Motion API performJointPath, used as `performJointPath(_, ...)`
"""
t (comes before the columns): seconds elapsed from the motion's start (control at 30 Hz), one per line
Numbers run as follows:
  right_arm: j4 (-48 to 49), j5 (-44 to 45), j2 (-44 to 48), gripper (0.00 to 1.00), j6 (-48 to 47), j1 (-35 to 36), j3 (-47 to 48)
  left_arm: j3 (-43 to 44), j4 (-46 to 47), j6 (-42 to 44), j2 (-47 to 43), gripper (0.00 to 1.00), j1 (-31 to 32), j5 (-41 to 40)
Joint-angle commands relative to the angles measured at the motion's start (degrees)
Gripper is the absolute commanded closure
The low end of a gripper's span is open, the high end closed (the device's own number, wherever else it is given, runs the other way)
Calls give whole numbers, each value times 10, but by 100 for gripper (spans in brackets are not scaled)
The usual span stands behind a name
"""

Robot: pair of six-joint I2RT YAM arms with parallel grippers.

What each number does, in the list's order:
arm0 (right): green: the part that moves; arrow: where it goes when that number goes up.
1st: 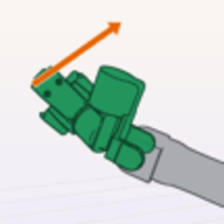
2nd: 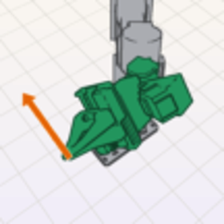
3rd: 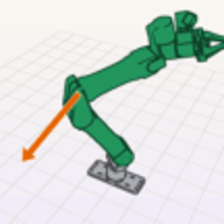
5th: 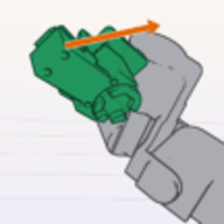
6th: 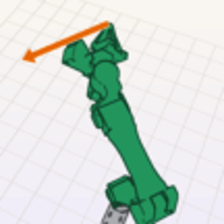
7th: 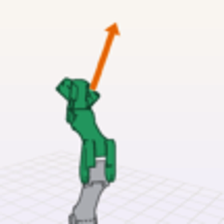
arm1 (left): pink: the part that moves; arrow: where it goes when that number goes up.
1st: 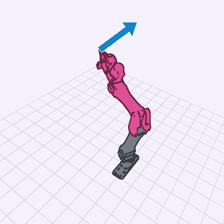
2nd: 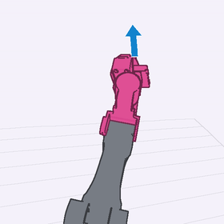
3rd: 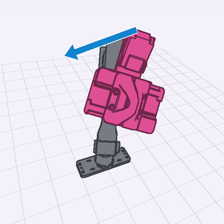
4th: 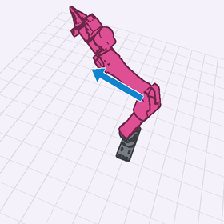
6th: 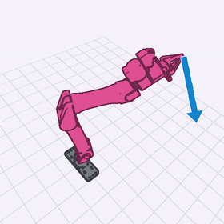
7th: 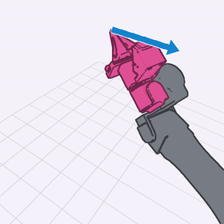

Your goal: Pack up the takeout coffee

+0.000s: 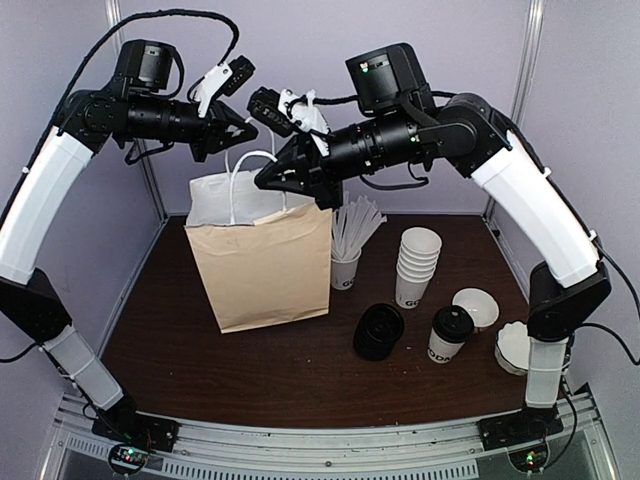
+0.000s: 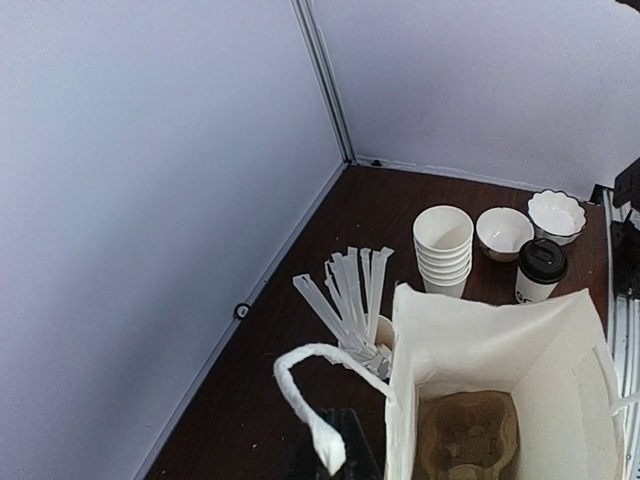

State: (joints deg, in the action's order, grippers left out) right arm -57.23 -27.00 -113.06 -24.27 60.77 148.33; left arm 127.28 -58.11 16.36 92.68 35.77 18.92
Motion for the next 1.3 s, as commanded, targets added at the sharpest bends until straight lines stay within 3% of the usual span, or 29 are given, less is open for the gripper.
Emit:
performJointPath(0.0, -8, -9, 3, 100, -7, 3, -12, -23, 14, -4, -6, 100, -3, 3)
performJointPath(0.3, -7, -11, -5, 100, -6, 3, -19, -91, 42, -5, -24, 100, -3, -12)
performJointPath(0.33, -11, -11, -6, 93, -11, 3, -19, -94, 43, -4, -24, 85, -3, -17)
performJointPath(0.37, -18, -9, -7, 69, -18, 3, -21, -98, 43, -5, -25, 60, -3, -17)
performJointPath(0.4, -32, -18, -5, 48, -29, 1, -24, -105, 42, -5, -29, 45, -3, -11)
performJointPath(0.47, -52, -49, 6, 23, -44, -11, -35, -128, 45, -10, -46, 24, -3, 7)
performJointPath(0.5, -58, -69, 14, 18, -47, -18, -43, -141, 48, -11, -57, 21, -3, 15)
performJointPath(0.6, -82, -123, 35, 13, -59, -41, -45, -180, 52, -10, -95, 20, -3, 29)
performJointPath(0.8, -121, -184, 72, 13, -73, -90, -44, -253, 27, -22, -160, 19, -3, 28)
performJointPath(1.03, -107, -187, 122, 13, -59, -171, -109, -336, -1, -20, -207, 19, -1, 114)
performJointPath(1.27, -86, -179, 155, 14, -54, -194, -187, -402, 24, -41, -233, 19, 0, 106)
